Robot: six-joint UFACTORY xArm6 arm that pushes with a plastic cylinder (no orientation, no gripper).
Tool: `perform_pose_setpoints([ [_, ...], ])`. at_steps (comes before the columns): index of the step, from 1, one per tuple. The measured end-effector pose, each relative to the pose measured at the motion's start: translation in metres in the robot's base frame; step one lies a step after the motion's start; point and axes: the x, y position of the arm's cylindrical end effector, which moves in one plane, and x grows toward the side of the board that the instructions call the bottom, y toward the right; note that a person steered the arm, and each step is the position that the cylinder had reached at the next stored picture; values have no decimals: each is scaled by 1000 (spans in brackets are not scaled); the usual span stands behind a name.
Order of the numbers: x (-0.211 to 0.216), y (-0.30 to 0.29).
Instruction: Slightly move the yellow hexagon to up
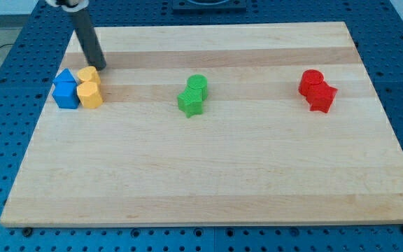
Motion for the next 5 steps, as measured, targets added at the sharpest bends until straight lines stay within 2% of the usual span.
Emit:
perform_pose_setpoints([
  [1,30,-12],
  [2,35,-12],
  [4,35,35],
  [5,70,59],
])
